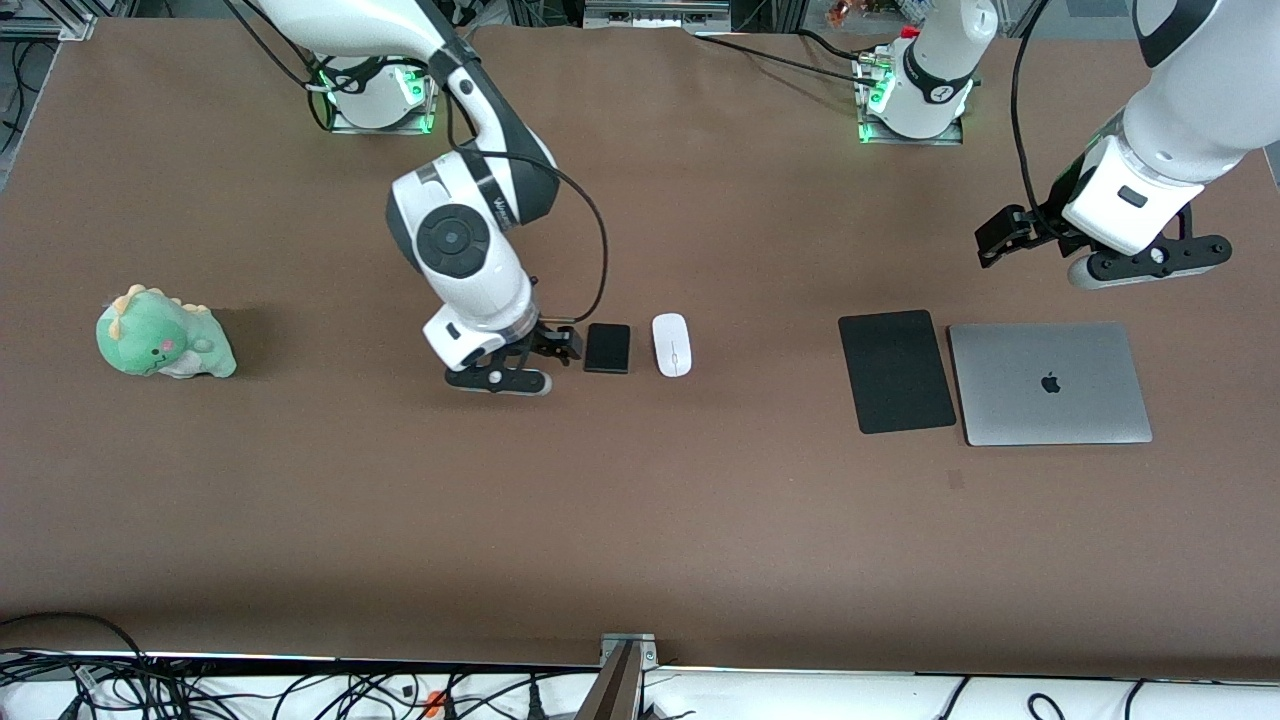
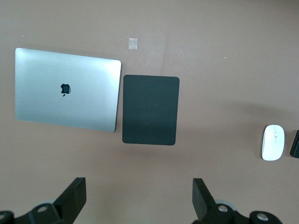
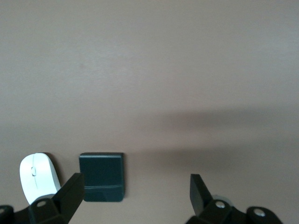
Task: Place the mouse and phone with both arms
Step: 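Move the right gripper over the small black phone, then grasp the black phone with the right gripper and lift it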
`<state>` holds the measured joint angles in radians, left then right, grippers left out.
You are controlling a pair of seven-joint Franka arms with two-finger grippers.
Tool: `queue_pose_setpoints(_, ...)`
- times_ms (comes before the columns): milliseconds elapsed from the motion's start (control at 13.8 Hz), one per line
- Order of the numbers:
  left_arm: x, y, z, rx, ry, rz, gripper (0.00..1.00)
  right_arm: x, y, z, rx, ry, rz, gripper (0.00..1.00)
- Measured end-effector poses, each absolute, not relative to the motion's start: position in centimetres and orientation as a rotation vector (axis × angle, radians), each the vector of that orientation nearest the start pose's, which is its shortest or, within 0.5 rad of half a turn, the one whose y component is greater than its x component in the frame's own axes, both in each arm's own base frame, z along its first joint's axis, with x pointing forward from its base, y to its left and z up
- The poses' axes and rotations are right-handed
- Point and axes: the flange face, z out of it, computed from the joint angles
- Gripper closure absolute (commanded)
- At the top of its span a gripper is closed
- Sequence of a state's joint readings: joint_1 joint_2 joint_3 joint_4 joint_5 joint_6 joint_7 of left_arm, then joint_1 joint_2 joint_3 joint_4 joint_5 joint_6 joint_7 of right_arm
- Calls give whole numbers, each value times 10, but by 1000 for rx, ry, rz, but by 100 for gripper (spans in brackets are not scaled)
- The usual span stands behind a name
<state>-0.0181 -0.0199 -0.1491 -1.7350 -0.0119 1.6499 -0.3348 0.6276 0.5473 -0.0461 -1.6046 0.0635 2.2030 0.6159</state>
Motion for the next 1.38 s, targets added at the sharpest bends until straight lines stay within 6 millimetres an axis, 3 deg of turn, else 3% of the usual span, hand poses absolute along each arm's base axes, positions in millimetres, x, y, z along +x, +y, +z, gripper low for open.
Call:
queue_pose_setpoints(291,544,-94,558,-3119,-263,122,0,553,431,274,-3078,11,-73,0)
queue_pose_setpoints(436,545,-94,555,-3118,-263,129,0,544,444,251,-3075,4,-85,0)
queue_pose_setpoints(944,549,-99,543,-3115,-249,164,0,535,452,193,-3080,38,-97,0)
queue_pose_setpoints(1380,556,-103,520,-3113,-239,230,0,527,458,176,-3084,142,-87,0)
